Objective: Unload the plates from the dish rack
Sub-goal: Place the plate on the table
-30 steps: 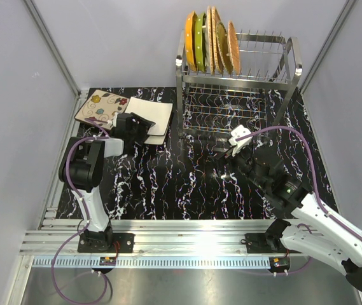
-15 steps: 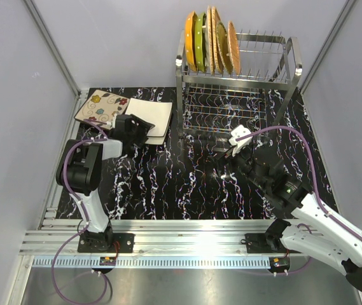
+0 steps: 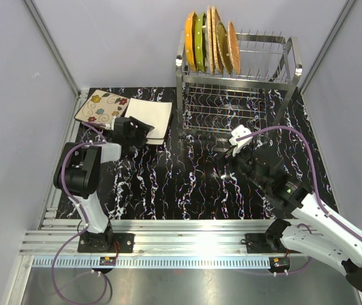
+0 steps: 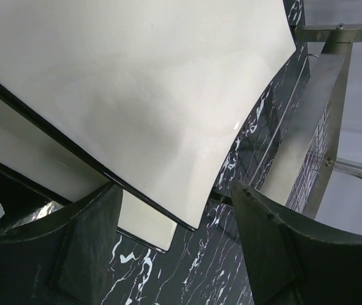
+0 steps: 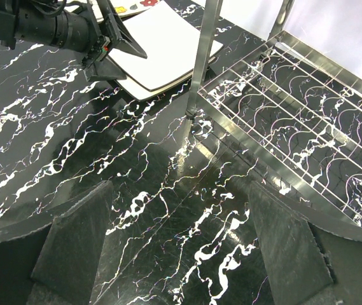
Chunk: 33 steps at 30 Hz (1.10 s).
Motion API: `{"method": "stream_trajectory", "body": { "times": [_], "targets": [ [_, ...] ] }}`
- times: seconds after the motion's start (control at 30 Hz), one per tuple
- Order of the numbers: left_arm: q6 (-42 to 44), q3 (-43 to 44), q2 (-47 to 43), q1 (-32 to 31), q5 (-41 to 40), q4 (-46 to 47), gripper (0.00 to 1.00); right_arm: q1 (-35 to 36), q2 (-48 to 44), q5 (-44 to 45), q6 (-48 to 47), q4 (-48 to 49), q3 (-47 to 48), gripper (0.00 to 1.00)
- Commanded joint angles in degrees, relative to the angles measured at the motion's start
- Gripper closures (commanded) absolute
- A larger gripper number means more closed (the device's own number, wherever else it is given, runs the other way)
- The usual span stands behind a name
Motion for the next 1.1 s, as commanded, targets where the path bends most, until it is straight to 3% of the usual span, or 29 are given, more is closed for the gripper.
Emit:
{"method": "stream_trajectory", "body": {
  "times": [0.0,0.4,0.53,0.9,1.03,1.07],
  "targets": [
    [1.21,-1.91,-3.08,0.4,0.77,2.11,0.27,-0.61,-0.8,-0.74,0.52,2.66,-0.03,0.07],
    [6.04,-8.49,-13.44,0.84,4.72,1.94,0.28,-0.61,-0.01,-1.79,-1.93,1.43,2.86,0.05],
    [14.1,-10.79,-21.34,1.01,6.04,-3.14,0.28,-0.61,0.95,-3.72,-4.39,0.47,6.89,0.04],
    [36.18,-13.25,-54.11,1.1,1.04,-22.22,0.26,-0.7,9.3,-6.46,-5.46,-7.79,24.65,0.0],
    [41.54,-12.46,-61.61,1.19,-3.96,-30.47,0.14,-2.36,13.6,-5.31,-2.83,-9.38,33.95,0.0],
    [41.9,-12.46,-63.18,1.19,-5.11,-31.63,0.08,-2.89,15.53,-5.22,-2.03,-10.07,35.54,0.0]
  ]
}}
